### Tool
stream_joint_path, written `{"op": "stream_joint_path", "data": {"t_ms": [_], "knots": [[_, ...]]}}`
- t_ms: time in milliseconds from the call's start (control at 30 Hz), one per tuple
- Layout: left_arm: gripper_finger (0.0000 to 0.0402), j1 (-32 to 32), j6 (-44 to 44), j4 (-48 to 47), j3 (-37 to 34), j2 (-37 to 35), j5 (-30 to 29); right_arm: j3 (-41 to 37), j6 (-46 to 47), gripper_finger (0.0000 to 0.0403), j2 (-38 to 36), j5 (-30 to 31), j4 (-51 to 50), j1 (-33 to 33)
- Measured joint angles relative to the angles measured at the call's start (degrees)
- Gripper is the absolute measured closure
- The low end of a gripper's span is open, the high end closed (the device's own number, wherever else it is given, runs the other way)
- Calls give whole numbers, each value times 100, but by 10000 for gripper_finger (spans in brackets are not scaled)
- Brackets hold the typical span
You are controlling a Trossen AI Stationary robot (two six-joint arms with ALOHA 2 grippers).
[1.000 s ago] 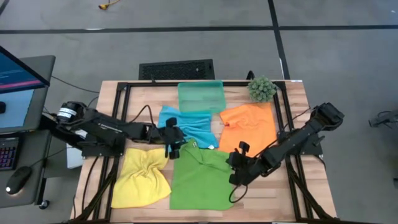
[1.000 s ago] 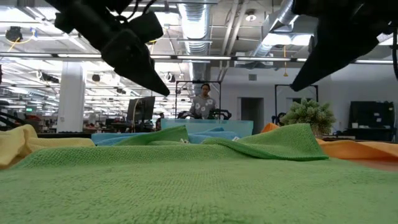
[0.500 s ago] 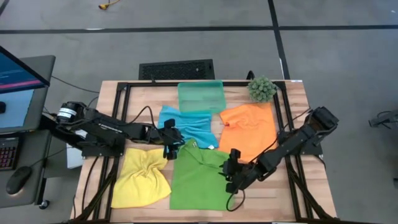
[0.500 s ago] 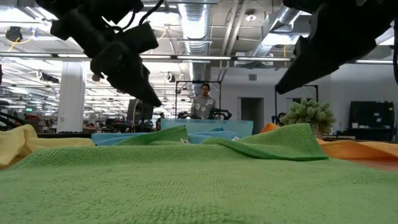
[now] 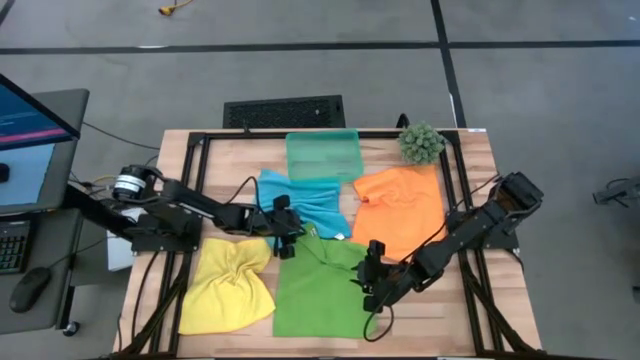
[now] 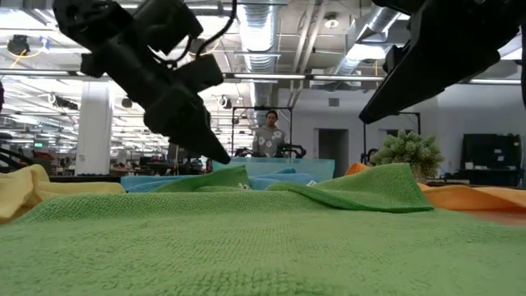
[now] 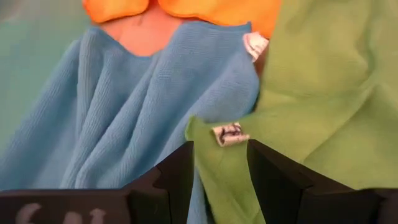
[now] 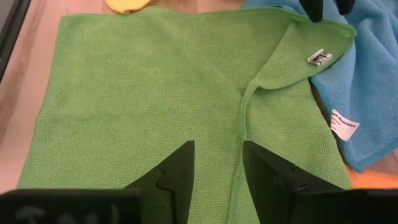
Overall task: Roll microfiber towels into tight, uniform cylinder then place into a basket
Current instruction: Roll the green microfiber cloth
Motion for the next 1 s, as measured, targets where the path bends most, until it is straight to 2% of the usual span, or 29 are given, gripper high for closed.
{"op": "stream_joint_path", "data": {"t_ms": [267,500,633,1000], "knots": [[260,62,-192,-12,-4,164,-254,0,0,253,0,-1,12,2],[269,236,-298,-57,-4,164,-25,0,0,255,0,-1,19,2],[286,232,-287,58,-4,162,284,0,0,257,0,-1,17,2],[359,235,-267,-11,-4,162,307,0,0,267,0,-1,13,2]]}}
